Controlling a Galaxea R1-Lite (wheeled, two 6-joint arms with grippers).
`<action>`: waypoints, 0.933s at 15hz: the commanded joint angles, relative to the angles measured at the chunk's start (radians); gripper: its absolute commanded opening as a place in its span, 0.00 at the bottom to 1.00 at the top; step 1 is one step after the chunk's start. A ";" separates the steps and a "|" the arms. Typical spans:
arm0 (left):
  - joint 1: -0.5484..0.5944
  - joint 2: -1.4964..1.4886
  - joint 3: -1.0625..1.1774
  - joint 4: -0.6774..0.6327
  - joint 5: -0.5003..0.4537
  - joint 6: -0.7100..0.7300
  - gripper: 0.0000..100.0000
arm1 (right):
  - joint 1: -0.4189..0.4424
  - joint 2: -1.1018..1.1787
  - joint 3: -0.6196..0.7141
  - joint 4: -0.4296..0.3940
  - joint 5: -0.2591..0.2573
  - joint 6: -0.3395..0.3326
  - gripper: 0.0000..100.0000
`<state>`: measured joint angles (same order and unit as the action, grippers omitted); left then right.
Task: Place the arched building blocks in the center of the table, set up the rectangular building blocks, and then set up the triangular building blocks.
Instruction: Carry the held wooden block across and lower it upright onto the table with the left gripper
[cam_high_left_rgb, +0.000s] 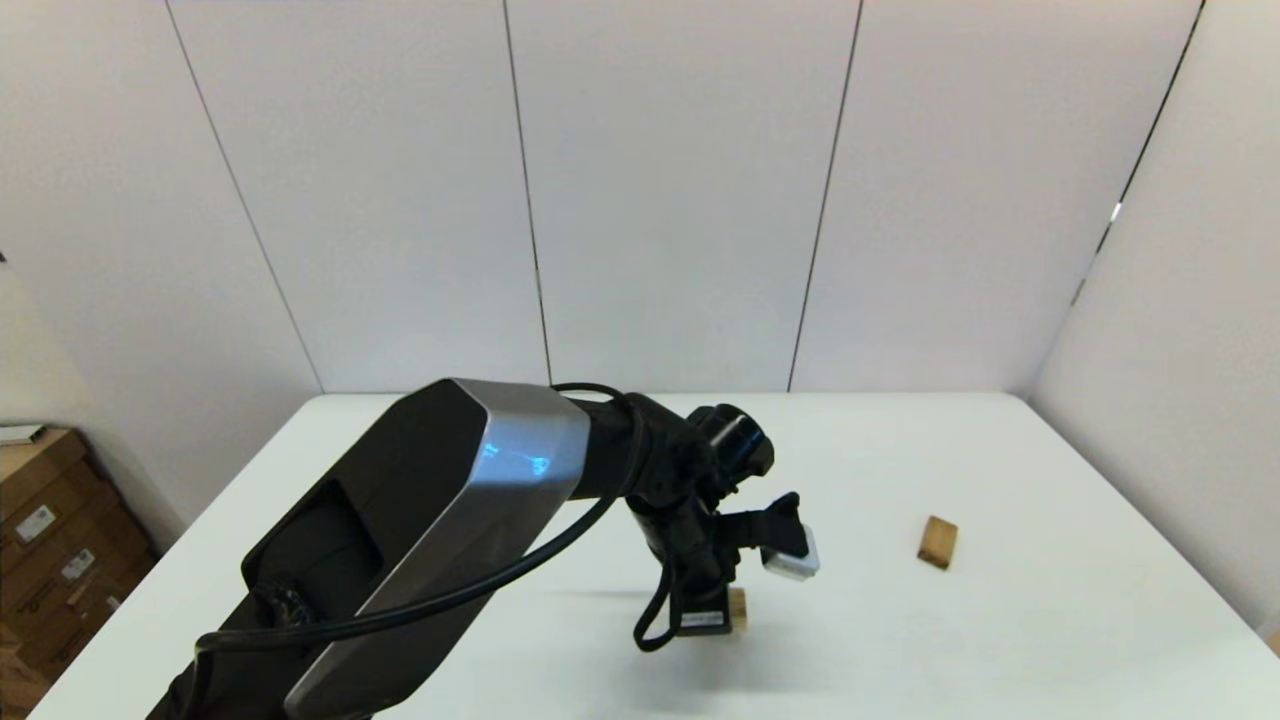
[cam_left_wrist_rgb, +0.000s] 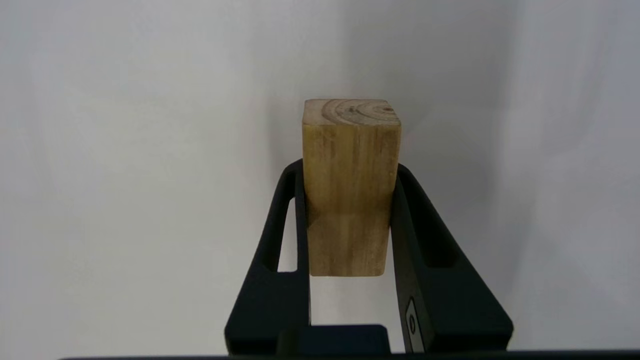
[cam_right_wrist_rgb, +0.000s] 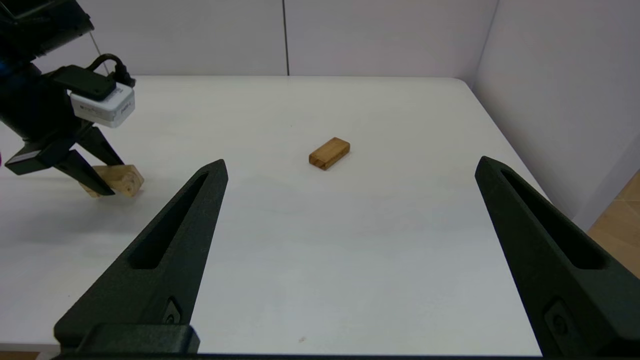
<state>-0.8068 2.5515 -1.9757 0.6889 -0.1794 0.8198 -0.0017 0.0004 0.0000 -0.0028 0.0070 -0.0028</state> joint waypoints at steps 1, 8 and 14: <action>0.000 -0.002 0.000 0.032 0.004 0.005 0.00 | 0.000 0.000 0.000 0.000 0.001 0.000 1.00; 0.000 -0.004 0.000 0.054 0.004 0.032 0.00 | 0.000 0.000 0.000 0.000 0.001 0.000 1.00; -0.002 0.001 0.000 0.043 0.035 0.033 0.00 | 0.000 0.000 0.000 0.000 0.001 0.000 1.00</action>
<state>-0.8068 2.5515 -1.9757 0.7272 -0.1457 0.8481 -0.0017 0.0004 0.0000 -0.0028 0.0072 -0.0019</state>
